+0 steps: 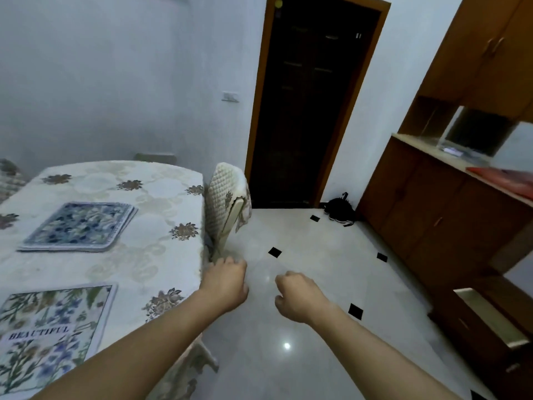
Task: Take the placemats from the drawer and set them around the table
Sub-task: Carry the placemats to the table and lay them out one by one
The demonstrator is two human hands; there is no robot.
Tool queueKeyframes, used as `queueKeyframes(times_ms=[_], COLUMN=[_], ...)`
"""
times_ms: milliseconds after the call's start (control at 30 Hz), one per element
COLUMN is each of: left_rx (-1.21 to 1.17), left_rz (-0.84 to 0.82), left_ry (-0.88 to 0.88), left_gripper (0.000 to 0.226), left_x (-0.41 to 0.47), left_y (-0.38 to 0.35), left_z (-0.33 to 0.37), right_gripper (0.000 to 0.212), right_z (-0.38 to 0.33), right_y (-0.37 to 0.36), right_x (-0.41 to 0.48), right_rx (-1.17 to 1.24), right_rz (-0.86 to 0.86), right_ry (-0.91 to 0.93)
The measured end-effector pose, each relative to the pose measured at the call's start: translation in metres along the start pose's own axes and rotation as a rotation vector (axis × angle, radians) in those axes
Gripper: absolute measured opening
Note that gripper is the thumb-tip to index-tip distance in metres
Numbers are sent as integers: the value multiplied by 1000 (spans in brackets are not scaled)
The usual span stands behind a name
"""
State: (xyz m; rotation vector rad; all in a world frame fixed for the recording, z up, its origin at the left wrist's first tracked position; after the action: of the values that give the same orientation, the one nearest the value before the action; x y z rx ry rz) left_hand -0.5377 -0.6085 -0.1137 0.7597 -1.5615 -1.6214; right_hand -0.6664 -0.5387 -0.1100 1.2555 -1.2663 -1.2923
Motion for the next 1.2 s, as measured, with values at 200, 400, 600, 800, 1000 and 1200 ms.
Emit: queueKeyframes(times_ms=[200, 400, 600, 800, 1000, 1200], left_rx=[37, 101, 75, 77, 119, 83], left_rz=[-56, -62, -10, -37, -23, -24], left_ry=[85, 215, 415, 614, 742, 800], left_gripper=[36, 39, 33, 34, 33, 28], left_x=[70, 146, 219, 255, 298, 355], left_y=[-13, -19, -16, -17, -18, -36], left_z=[-24, -48, -77, -112, -177, -251], right_gripper=[12, 15, 21, 27, 20, 13], right_z=[15, 25, 43, 26, -18, -55], right_y=[-3, 3, 24, 27, 22, 29], right_x=[96, 199, 310, 395, 469, 557], right_rx=[46, 7, -20, -9, -26, -39], right_rz=[-25, 32, 72, 13, -16, -31], right_ry=[81, 258, 459, 614, 771, 827])
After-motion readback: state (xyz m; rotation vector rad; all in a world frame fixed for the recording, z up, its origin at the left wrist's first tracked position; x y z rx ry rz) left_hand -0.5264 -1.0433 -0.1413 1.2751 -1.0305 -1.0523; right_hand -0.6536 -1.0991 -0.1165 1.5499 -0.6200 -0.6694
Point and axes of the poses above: each hand's wrist, its own x-axis towards the middle knuckle, its own y-axis out of the back of the hand, z = x × y, the point moved 8 cm from there along x, towards the middle knuckle, and after that the axes turned 4 degrees about z, right-handed, at the moved point
